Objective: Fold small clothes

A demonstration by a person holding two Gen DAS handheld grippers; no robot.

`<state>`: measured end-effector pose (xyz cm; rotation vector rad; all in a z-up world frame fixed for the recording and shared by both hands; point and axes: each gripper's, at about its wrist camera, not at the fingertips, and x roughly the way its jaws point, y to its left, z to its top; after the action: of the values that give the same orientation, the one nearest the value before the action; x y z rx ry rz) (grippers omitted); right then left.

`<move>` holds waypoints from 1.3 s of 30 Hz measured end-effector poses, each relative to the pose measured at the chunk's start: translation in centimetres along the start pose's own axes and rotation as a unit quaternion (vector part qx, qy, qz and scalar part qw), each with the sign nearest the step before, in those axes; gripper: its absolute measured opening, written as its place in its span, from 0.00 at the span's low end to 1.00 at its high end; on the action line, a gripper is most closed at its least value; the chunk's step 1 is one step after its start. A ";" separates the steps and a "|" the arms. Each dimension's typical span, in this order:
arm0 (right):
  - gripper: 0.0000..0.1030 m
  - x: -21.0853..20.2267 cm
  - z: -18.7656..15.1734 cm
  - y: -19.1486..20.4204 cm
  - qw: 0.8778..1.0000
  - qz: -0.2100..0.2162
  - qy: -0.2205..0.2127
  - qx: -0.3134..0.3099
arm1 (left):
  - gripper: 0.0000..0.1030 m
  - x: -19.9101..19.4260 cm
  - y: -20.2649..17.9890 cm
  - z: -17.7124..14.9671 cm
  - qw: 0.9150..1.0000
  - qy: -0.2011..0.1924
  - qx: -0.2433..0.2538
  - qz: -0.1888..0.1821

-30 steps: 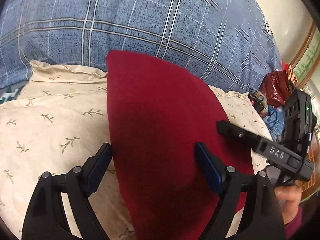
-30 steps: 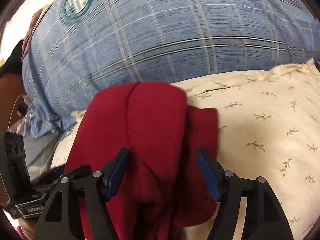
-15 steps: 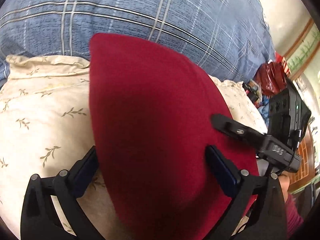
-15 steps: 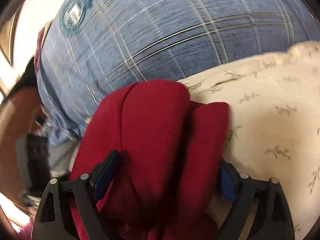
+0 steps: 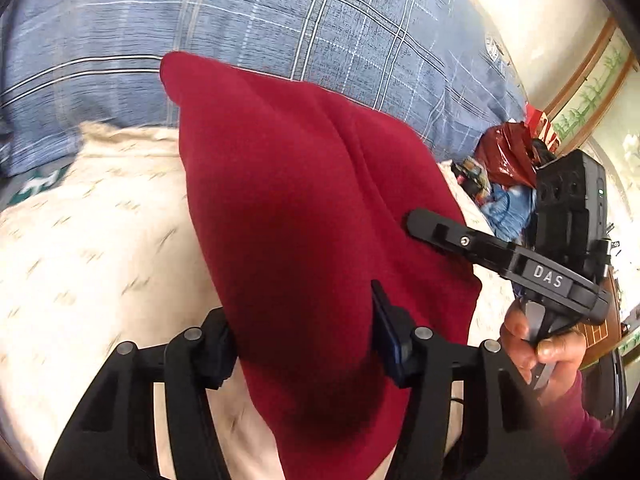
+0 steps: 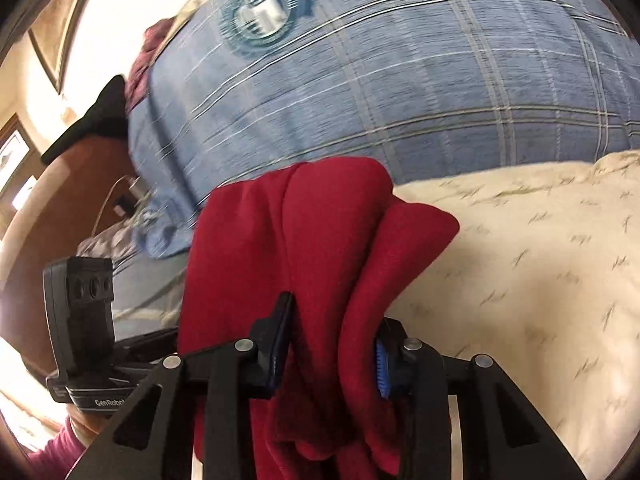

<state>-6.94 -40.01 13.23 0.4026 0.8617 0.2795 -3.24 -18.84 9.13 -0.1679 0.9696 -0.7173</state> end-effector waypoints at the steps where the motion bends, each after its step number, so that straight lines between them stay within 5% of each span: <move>1: 0.33 -0.1 -0.7 0.8 1.000 0.005 0.013 0.004 | 0.54 -0.7 0.1 -0.6 1.000 0.008 -0.001 0.006; 4: 0.36 0.4 -3.1 2.2 0.999 0.015 0.030 0.000 | 0.55 -1.8 0.9 -2.9 0.999 0.016 -0.004 0.032; 7: 0.43 2.7 -5.1 2.6 0.997 -0.038 0.059 -0.018 | 0.57 -0.5 2.4 -4.9 0.997 0.041 -0.012 0.064; 10: 0.43 2.3 -6.0 3.2 0.992 -0.110 0.044 -0.053 | 0.68 -0.6 3.3 -6.0 0.996 0.011 -0.029 0.087; 13: 0.43 -0.1 -6.2 5.1 0.991 -0.104 0.012 -0.084 | 0.68 -1.3 3.7 -6.2 0.995 -0.008 -0.055 0.082; 19: 0.39 -1.3 -8.1 9.8 0.981 -0.088 0.008 -0.170 | 0.75 -2.4 2.1 -7.0 0.986 -0.070 -0.032 0.146; 22: 0.39 0.8 -9.5 10.6 0.971 -0.125 0.019 -0.203 | 0.75 -3.0 2.5 -8.0 0.983 -0.078 -0.024 0.162; 27: 0.38 3.7 -10.8 8.8 0.966 -0.167 0.045 -0.190 | 0.75 -3.8 2.5 -9.5 0.980 -0.096 -0.019 0.171; 39: 0.40 2.1 -11.8 9.6 0.964 -0.188 0.022 -0.186 | 0.75 -5.1 1.4 -11.0 0.971 -0.127 -0.015 0.200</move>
<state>-15.60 -27.96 9.26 -0.1191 0.8876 0.0934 -13.15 -12.61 5.79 -0.0842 0.7372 -0.3010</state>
